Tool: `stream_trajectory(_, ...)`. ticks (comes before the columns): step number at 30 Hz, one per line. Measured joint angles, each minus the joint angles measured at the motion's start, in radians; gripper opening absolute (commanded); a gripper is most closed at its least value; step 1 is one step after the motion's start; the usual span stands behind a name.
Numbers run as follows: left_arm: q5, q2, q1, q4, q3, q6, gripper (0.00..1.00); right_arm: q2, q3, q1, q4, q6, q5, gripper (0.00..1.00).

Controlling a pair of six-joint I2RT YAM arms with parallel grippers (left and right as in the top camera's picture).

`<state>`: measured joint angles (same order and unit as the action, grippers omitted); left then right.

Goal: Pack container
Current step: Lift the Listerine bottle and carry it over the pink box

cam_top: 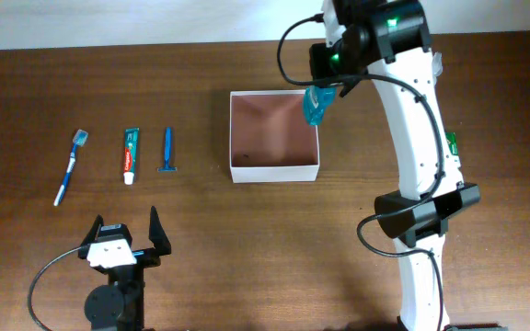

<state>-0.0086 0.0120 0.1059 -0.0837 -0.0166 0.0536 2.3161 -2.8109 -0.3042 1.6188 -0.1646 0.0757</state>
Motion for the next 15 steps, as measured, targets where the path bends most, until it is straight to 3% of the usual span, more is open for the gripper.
stream_trajectory(15,0.0,0.0,0.0,0.0,0.0,0.0,0.99,0.0,0.048,-0.068,-0.036,-0.095,-0.02,0.17)
